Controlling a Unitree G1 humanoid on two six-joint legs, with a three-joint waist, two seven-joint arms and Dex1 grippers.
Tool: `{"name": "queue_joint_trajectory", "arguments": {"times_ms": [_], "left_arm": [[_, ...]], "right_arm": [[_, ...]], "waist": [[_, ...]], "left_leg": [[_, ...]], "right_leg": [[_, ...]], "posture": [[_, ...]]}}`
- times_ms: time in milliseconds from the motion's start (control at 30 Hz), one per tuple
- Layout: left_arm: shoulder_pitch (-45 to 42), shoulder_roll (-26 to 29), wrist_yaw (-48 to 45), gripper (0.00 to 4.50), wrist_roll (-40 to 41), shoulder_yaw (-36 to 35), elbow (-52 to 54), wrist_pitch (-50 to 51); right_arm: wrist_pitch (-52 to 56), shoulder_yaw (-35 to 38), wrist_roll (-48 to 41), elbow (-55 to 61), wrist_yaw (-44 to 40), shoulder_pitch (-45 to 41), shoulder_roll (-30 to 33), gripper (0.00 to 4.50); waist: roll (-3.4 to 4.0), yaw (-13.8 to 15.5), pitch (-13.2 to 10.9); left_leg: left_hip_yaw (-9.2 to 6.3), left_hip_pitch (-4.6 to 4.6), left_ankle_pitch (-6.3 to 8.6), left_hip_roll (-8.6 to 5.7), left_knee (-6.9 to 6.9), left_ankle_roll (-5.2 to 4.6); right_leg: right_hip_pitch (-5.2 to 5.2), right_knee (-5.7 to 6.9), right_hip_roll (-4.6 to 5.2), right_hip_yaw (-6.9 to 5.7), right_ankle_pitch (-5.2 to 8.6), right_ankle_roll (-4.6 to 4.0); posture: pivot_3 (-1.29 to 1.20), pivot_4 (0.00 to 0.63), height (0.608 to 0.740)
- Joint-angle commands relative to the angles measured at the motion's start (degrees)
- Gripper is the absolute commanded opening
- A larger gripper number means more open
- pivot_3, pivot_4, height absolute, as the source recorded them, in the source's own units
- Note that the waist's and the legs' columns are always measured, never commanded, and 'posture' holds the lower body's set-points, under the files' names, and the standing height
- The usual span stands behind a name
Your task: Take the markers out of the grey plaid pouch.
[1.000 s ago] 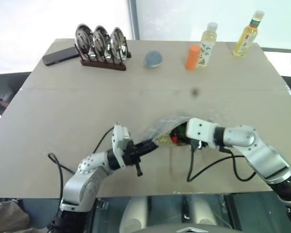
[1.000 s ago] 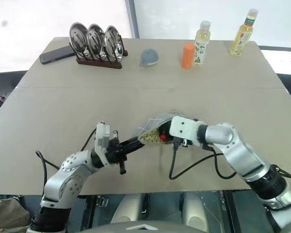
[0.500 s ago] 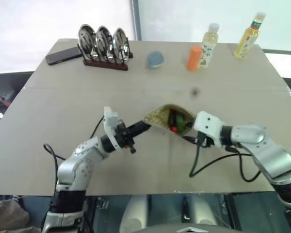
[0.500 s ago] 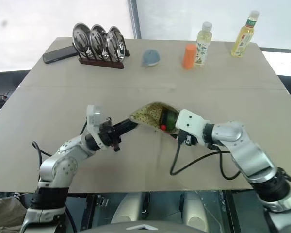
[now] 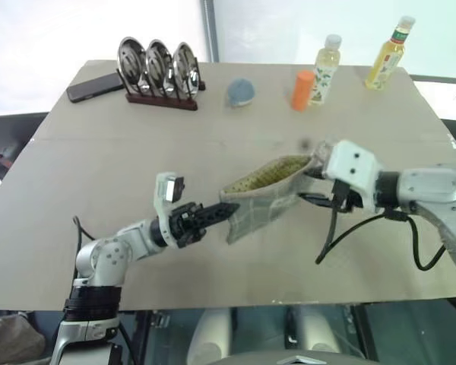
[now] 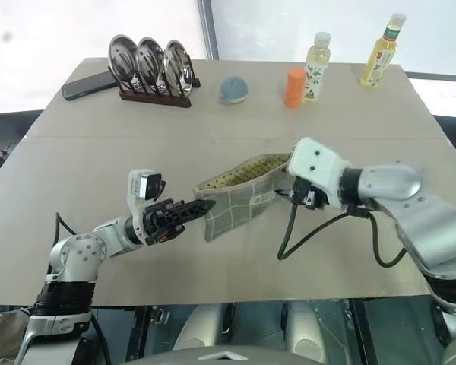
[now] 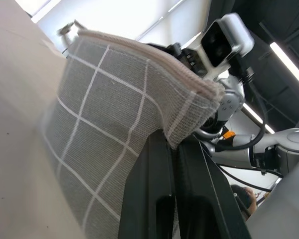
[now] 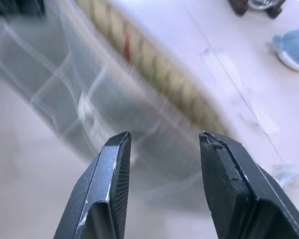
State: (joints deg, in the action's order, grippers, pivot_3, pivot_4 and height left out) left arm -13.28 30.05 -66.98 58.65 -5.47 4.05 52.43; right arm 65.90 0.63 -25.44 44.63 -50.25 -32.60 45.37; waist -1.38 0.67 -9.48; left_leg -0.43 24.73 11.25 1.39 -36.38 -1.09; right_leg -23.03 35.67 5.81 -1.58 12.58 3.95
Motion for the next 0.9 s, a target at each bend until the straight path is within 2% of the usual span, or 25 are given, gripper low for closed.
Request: {"name": "queue_joint_trajectory", "arguments": {"times_ms": [33, 133, 233, 367, 533, 633, 667, 733, 900], "left_arm": [[1.71, 1.98, -5.15, 0.0, -6.03, 3.04, -0.07, -5.83], [2.19, 2.25, -7.53, 0.0, -9.27, 3.89, -2.84, -9.62], [2.52, 2.14, -9.83, 0.0, -12.79, 4.88, -4.62, -14.13], [2.27, 0.85, -10.04, 0.0, -13.85, 4.8, -5.97, -15.74], [2.62, 0.21, -10.49, 0.0, -14.79, 4.55, -6.8, -17.0], [3.13, 0.17, -11.21, 0.0, -15.63, 4.75, -6.98, -17.98], [3.24, 0.18, -11.42, 0.0, -15.87, 4.82, -7.0, -18.26], [3.34, 0.11, -11.55, 0.0, -16.04, 4.82, -6.97, -18.45], [3.37, 0.08, -12.33, 0.0, -17.22, 5.43, -7.19, -19.84]], "right_arm": [[4.53, 6.93, -6.25, 3.36, -0.76, -2.12, 1.93, 2.17], [0.23, 6.65, -6.12, 1.75, 0.92, -4.5, 2.51, 2.17], [-3.4, -0.56, -2.75, 0.32, 3.57, -5.98, 2.24, 2.17], [-10.39, -10.73, 0.69, 1.1, 1.43, -2.22, 4.45, 2.17], [-14.86, -15.28, 2.51, 0.5, 0.84, 0.52, 5.01, 2.17], [-17.4, -17.54, 5.1, -1.23, 0.9, 1.96, 5.72, 1.43], [-18.01, -17.88, 5.66, -1.63, 0.9, 2.25, 5.82, 0.81], [-18.05, -17.71, 5.74, -2.18, 1.09, 2.68, 5.44, 0.02], [-18.83, -17.24, 6.49, -3.69, 0.38, 2.91, 6.42, 0.02]], "waist": [[0.0, 0.03, 0.0], [0.01, 0.03, -0.01], [0.0, -0.03, 0.02], [0.01, 0.11, 0.02], [0.0, 0.03, 0.02], [-0.01, 0.01, 0.03], [-0.01, 0.01, 0.03], [-0.01, -0.01, 0.03], [-0.01, 0.02, 0.03]], "left_leg": [[0.02, 0.0, 0.0, 0.0, 0.0, 0.0], [0.07, 0.02, 0.01, -0.01, 0.01, 0.01], [0.08, 0.01, 0.01, 0.0, 0.01, 0.01], [0.1, 0.05, 0.01, 0.0, 0.02, 0.01], [0.18, 0.12, 0.01, -0.05, 0.03, 0.0], [0.14, 0.04, 0.01, -0.02, 0.03, 0.0], [0.14, 0.03, 0.01, -0.02, 0.03, 0.0], [0.14, 0.02, 0.01, -0.01, 0.02, 0.0], [0.14, 0.03, 0.01, -0.01, 0.01, 0.0]], "right_leg": [[0.0, 0.0, 0.0, 0.01, 0.0, 0.0], [-0.03, -0.05, 0.04, 0.03, 0.0, -0.01], [-0.1, -0.06, 0.05, 0.03, 0.0, -0.01], [-0.13, -0.07, 0.08, 0.05, 0.01, -0.01], [-0.14, -0.1, 0.11, 0.12, 0.0, 0.0], [-0.13, -0.08, 0.08, 0.08, 0.01, 0.01], [-0.13, -0.07, 0.08, 0.08, 0.01, 0.01], [-0.13, -0.06, 0.08, 0.09, 0.01, 0.01], [-0.13, -0.05, 0.08, 0.09, 0.0, 0.0]], "posture": [[0.0, 0.15, 0.74], [0.0, 0.15, 0.74], [0.0, 0.15, 0.74], [0.0, 0.15, 0.74], [0.0, 0.15, 0.74], [0.0, 0.15, 0.74], [0.0, 0.15, 0.74], [0.0, 0.15, 0.74], [0.0, 0.15, 0.74]]}}
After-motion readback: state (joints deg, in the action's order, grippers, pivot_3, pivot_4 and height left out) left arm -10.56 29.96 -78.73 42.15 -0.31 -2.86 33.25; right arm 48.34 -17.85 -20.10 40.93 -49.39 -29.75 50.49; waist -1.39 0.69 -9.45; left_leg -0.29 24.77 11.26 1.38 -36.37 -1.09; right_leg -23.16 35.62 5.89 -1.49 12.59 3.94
